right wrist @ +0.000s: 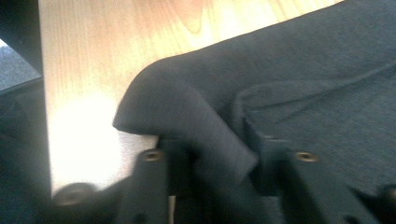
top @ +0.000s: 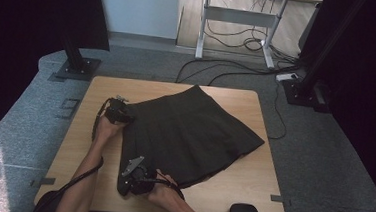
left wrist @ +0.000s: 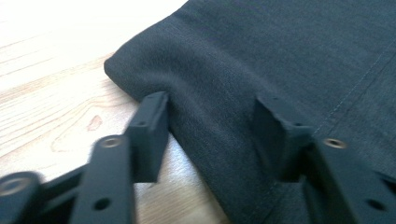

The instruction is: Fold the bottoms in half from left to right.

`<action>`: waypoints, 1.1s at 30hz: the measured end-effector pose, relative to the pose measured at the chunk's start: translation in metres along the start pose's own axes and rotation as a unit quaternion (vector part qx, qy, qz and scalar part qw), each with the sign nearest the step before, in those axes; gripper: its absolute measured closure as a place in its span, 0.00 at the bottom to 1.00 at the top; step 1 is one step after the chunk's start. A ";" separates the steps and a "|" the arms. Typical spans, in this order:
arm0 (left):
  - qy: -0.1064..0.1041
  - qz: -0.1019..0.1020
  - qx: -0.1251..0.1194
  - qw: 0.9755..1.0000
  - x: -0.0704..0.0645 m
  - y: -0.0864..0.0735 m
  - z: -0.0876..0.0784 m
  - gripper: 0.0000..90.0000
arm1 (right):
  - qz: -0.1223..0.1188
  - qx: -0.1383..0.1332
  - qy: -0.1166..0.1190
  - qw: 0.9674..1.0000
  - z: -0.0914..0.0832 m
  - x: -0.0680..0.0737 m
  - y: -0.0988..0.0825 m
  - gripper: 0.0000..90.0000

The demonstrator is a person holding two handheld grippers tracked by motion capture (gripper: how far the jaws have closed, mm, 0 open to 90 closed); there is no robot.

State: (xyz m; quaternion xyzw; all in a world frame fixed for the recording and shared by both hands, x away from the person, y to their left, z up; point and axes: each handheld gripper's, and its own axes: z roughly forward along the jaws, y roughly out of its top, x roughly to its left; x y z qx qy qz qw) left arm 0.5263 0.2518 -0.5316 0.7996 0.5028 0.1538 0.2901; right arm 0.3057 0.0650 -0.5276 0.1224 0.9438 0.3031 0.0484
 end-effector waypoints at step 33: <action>0.009 0.017 -0.036 0.999 0.036 -0.009 -0.109 0.92 | -0.055 -0.084 0.044 0.994 -0.024 0.033 0.057 0.94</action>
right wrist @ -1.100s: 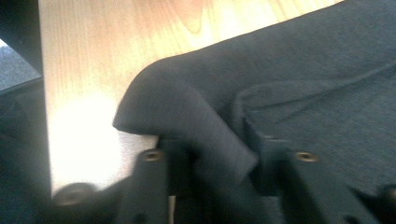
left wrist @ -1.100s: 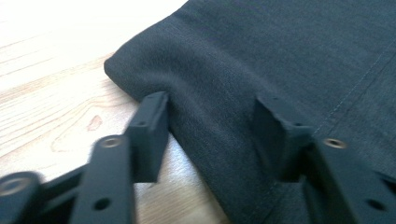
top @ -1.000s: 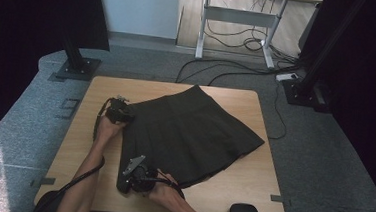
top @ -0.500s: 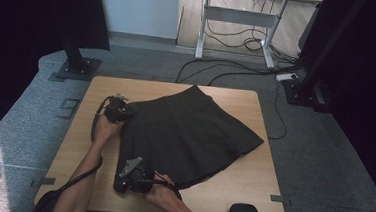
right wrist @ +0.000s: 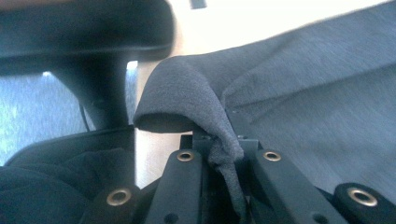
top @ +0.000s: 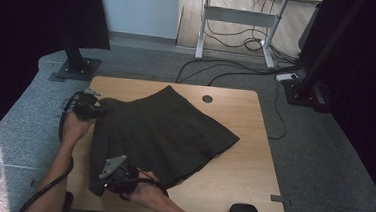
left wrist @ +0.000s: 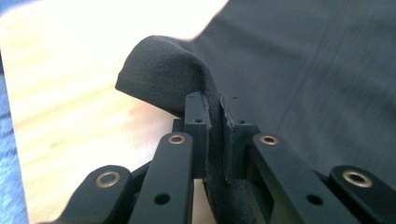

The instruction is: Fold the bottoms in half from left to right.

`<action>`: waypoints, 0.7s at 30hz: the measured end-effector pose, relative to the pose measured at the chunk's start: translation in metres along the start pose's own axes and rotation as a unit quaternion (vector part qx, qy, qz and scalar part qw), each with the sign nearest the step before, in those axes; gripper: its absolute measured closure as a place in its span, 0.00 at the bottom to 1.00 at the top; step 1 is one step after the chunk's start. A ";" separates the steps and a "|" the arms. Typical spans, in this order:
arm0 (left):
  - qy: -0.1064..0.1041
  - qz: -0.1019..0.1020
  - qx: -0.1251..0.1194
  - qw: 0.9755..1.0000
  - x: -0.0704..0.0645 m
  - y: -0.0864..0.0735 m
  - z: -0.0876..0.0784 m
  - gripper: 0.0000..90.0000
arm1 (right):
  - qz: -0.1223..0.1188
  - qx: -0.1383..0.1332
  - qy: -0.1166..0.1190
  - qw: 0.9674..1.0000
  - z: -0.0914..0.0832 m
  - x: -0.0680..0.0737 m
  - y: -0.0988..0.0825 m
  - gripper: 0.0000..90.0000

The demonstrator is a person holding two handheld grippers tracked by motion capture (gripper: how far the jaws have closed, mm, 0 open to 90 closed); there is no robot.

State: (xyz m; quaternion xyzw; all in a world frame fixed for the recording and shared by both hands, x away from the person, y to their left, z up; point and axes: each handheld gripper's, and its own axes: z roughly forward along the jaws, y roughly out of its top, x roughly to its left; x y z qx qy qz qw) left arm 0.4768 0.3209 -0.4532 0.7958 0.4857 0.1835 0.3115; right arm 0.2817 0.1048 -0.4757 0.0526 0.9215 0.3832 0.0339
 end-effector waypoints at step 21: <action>-0.002 -0.008 -0.109 0.994 -0.058 0.127 0.023 0.95 | 0.110 -0.066 -0.168 0.977 -0.164 -0.094 -0.055 0.94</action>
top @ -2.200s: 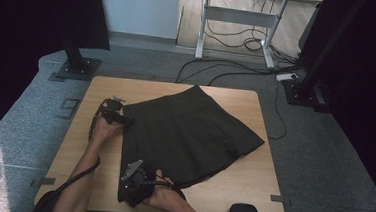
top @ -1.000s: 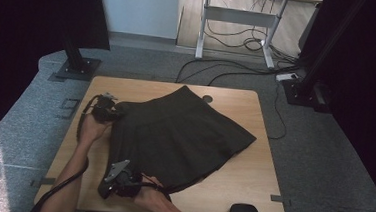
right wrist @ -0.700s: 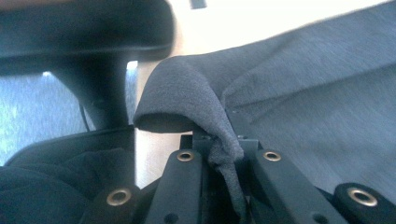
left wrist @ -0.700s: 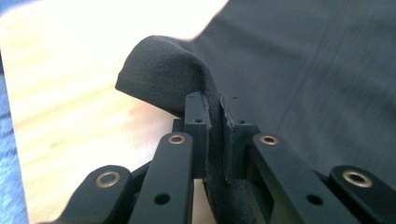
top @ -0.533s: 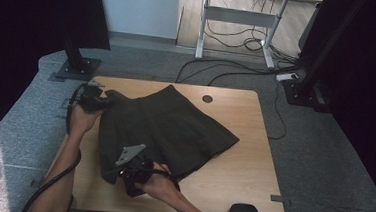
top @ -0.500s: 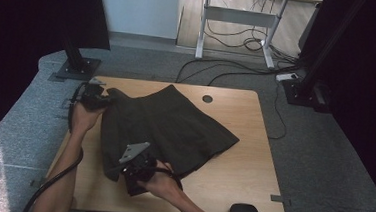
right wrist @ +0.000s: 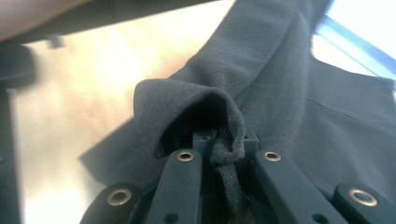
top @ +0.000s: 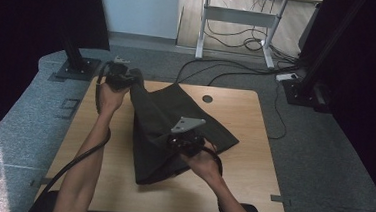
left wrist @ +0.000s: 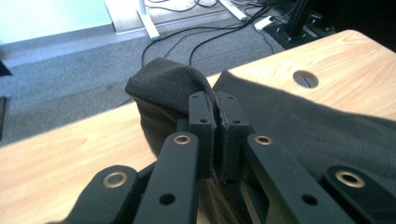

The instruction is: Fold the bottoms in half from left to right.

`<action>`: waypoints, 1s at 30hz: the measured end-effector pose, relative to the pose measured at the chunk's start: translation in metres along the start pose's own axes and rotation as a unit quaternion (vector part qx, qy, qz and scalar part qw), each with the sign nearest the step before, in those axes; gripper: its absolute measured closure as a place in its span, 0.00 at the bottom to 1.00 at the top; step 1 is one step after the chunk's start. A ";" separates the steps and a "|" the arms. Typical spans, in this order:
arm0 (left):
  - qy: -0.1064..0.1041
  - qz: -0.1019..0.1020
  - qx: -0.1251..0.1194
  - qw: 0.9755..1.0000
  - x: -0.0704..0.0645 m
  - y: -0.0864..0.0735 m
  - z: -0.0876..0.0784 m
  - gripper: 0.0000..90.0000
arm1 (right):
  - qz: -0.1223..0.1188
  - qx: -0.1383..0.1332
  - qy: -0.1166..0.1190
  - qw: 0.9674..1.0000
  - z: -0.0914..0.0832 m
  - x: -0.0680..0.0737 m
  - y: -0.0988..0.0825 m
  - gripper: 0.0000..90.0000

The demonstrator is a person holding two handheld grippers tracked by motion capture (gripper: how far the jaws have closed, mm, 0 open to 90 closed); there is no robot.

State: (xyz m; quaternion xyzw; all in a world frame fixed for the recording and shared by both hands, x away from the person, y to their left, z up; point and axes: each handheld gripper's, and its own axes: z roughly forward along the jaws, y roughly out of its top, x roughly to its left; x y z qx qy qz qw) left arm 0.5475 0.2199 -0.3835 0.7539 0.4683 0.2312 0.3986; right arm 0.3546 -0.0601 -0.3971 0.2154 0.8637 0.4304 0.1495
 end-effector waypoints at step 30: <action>-0.018 0.125 0.058 0.990 -0.109 0.014 0.134 0.34 | 0.243 0.090 -0.178 0.949 -0.052 -0.166 -0.177 0.36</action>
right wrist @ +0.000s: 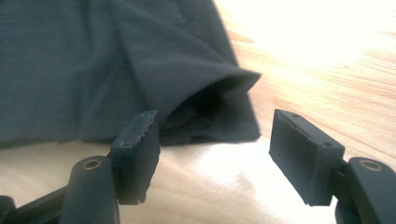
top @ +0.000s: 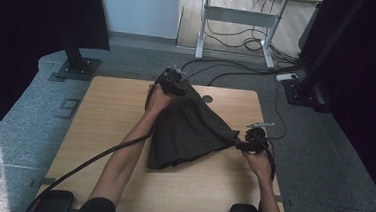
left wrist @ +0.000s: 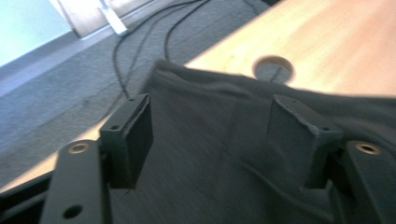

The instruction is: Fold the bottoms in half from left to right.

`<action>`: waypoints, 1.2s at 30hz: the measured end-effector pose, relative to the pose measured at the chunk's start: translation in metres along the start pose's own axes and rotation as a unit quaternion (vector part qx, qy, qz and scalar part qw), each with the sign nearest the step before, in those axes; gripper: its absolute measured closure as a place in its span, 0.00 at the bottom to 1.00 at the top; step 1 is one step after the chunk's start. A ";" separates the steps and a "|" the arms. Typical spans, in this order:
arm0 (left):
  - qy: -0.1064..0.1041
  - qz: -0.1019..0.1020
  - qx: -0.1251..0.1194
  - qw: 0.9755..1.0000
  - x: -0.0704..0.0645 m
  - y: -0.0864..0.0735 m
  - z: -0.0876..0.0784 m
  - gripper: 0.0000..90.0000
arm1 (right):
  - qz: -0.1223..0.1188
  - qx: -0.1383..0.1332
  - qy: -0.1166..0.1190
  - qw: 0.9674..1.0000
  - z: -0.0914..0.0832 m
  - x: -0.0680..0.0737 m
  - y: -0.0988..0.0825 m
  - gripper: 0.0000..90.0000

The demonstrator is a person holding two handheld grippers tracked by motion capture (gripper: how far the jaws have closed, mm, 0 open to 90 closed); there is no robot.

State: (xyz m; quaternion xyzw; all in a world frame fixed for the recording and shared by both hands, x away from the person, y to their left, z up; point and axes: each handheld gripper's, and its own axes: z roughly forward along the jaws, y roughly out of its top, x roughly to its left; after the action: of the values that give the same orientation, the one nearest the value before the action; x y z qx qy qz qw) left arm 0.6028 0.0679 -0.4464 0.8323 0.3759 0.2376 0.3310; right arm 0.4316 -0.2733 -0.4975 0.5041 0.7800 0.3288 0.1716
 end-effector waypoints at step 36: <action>-0.080 0.026 0.028 0.996 -0.063 -0.170 -0.076 0.13 | 0.030 0.031 -0.010 0.999 0.079 -0.011 0.030 0.64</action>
State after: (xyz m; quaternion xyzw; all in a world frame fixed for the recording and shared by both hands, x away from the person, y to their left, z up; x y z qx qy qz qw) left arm 0.4364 0.1314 -0.5290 0.8671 0.3330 0.1677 0.3303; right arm 0.5037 -0.2479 -0.5348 0.5358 0.7722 0.3045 0.1543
